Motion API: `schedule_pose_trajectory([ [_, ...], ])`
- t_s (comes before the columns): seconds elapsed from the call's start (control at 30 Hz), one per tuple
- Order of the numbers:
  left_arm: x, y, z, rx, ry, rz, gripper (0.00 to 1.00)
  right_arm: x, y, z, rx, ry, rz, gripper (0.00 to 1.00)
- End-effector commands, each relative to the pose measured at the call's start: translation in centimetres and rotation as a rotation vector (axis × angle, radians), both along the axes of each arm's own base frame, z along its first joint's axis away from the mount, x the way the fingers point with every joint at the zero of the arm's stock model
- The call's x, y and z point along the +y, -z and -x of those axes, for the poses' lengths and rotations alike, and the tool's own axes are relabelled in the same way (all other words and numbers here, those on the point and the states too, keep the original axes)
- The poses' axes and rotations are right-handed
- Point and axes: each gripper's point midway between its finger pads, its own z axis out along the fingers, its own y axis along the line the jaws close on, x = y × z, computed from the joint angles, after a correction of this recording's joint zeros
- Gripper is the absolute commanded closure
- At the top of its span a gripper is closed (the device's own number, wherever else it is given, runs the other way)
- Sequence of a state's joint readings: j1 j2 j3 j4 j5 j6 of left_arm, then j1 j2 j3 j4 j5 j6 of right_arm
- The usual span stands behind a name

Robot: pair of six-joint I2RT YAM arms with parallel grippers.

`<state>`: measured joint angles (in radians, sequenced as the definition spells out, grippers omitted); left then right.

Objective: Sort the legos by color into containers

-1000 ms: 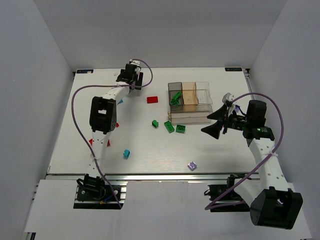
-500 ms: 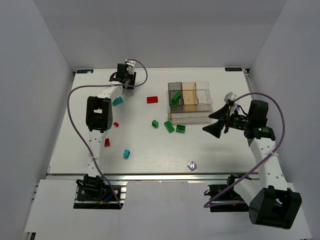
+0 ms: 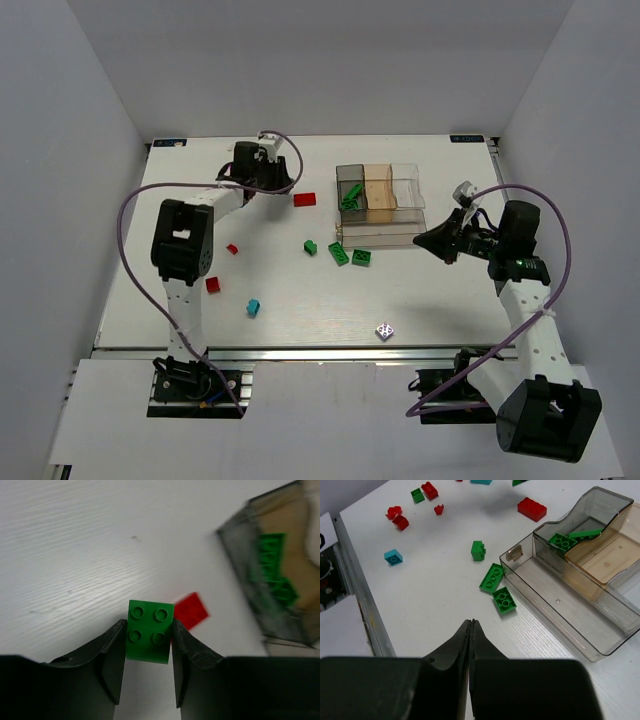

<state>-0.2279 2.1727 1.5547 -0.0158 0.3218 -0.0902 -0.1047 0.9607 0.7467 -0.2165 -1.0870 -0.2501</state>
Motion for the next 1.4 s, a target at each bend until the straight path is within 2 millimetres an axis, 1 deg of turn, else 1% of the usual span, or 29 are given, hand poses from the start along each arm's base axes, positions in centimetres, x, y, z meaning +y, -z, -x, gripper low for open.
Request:
schedule_pose_trajectory([
  [0.0, -5.2, -11.4, 2.8, -0.171, 0.15, 0.267, 1.0, -0.5, -0.7, -0.9, -0.042, 0.065, 0.004, 1.0],
  [0.03, -6.0, -12.8, 3.7, -0.177, 0.174, 0.308, 1.0, -0.7, -0.6, -0.9, -0.046, 0.074, 0.005, 1.0],
  [0.07, -6.6, -13.2, 4.4, -0.172, 0.193, 0.33, 1.0, -0.8, -0.5, -1.1, -0.046, 0.086, 0.008, 1.0],
  [0.1, -8.0, -12.7, 5.7, -0.148, 0.232, 0.352, 1.0, -0.8, -0.5, -1.1, -0.045, 0.09, 0.008, 1.0],
  [0.17, -9.4, -12.9, 7.1, -0.123, 0.258, 0.391, 1.0, -0.9, -0.5, -1.3, -0.045, 0.1, 0.011, 1.0],
  [0.2, -10.5, -12.8, 7.9, -0.113, 0.28, 0.404, 1.0, -0.9, -0.4, -1.3, -0.043, 0.101, 0.012, 1.0],
  [0.3, -12.4, -12.1, 9.0, -0.071, 0.306, 0.435, 1.0, -1.1, -0.4, -1.5, -0.043, 0.11, 0.015, 1.0],
  [0.33, -13.6, -11.7, 9.3, -0.056, 0.316, 0.44, 1.0, -1.1, -0.4, -1.5, -0.043, 0.113, 0.016, 1.0],
  [0.4, -14.5, -11.0, 9.2, -0.035, 0.304, 0.425, 0.97, -1.1, -0.4, -1.5, -0.043, 0.113, 0.016, 1.0],
  [0.43, -15.3, -11.4, 8.7, -0.047, 0.29, 0.419, 0.94, -1.1, -0.4, -1.5, -0.043, 0.112, 0.015, 0.99],
  [0.47, -15.3, -10.5, 8.1, -0.032, 0.273, 0.407, 0.94, -1.1, -0.4, -1.5, -0.044, 0.111, 0.015, 0.97],
  [0.5, -15.9, -10.2, 8.2, -0.022, 0.271, 0.402, 0.92, -1.2, -0.4, -1.5, -0.041, 0.11, 0.013, 0.96],
  [0.57, -16.4, -9.8, 7.0, -0.026, 0.239, 0.393, 0.89, -1.2, -0.4, -1.4, -0.041, 0.109, 0.012, 0.95],
  [0.6, -16.9, -9.5, 7.0, -0.017, 0.232, 0.388, 0.88, -1.1, -0.4, -1.4, -0.04, 0.107, 0.012, 0.95],
  [0.63, -16.9, -9.2, 6.6, -0.011, 0.222, 0.383, 0.83, -1.2, -0.4, -1.4, -0.04, 0.111, 0.012, 0.95],
  [0.67, -17.5, -9.9, 6.3, -0.026, 0.222, 0.386, 0.79, -1.3, -0.3, -1.4, -0.04, 0.11, 0.012, 0.95],
  [0.7, -17.5, -8.7, 5.9, 0.0, 0.207, 0.371, 0.76, -1.3, -0.3, -1.4, -0.041, 0.112, 0.012, 0.94],
  [0.73, -17.5, -8.5, 5.7, 0.007, 0.198, 0.365, 0.66, -1.3, -0.2, -1.4, -0.035, 0.109, 0.01, 0.94],
  [0.8, -18.0, -8.4, 5.3, 0.012, 0.193, 0.353, 0.53, -1.3, -0.3, -1.3, -0.042, 0.105, 0.012, 0.9],
  [0.83, -18.1, -7.8, 5.1, 0.023, 0.189, 0.346, 0.47, -1.3, -0.3, -1.3, -0.039, 0.105, 0.011, 0.87],
  [0.87, -18.1, -7.8, 5.0, 0.022, 0.19, 0.343, 0.42, -1.3, -0.3, -1.3, -0.04, 0.102, 0.011, 0.81],
  [1.0, -18.4, -8.2, 4.5, 0.023, 0.191, 0.341, 0.36, -1.2, -0.2, -1.2, -0.038, 0.092, 0.01, 0.69],
  [1.1, -18.6, -10.0, 4.1, -0.005, 0.195, 0.348, 0.34, -1.2, -0.2, -1.1, -0.041, 0.087, 0.011, 0.61],
  [1.17, -18.3, -11.6, 4.3, -0.028, 0.191, 0.353, 0.37, -1.2, -0.3, -1.0, -0.044, 0.083, 0.012, 0.56],
  [1.23, -16.5, -13.8, 4.3, -0.062, 0.154, 0.352, 0.72, -1.1, -0.3, -1.0, -0.048, 0.079, 0.013, 0.54],
  [1.27, -15.3, -13.9, 4.2, -0.059, 0.119, 0.34, 0.88, -1.2, -0.3, -1.0, -0.052, 0.08, 0.015, 0.54],
  [1.3, -14.5, -13.5, 4.9, -0.033, 0.097, 0.31, 1.0, -1.2, -0.2, -1.0, -0.054, 0.083, 0.019, 0.54],
  [1.33, -11.5, -12.4, 4.3, -0.023, -0.003, 0.259, 1.0, -1.3, -0.2, -1.1, -0.058, 0.091, 0.025, 0.55],
  [1.37, -9.7, -13.5, 5.1, -0.023, -0.044, 0.233, 1.0, -1.3, -0.2, -1.1, -0.059, 0.091, 0.026, 0.55],
])
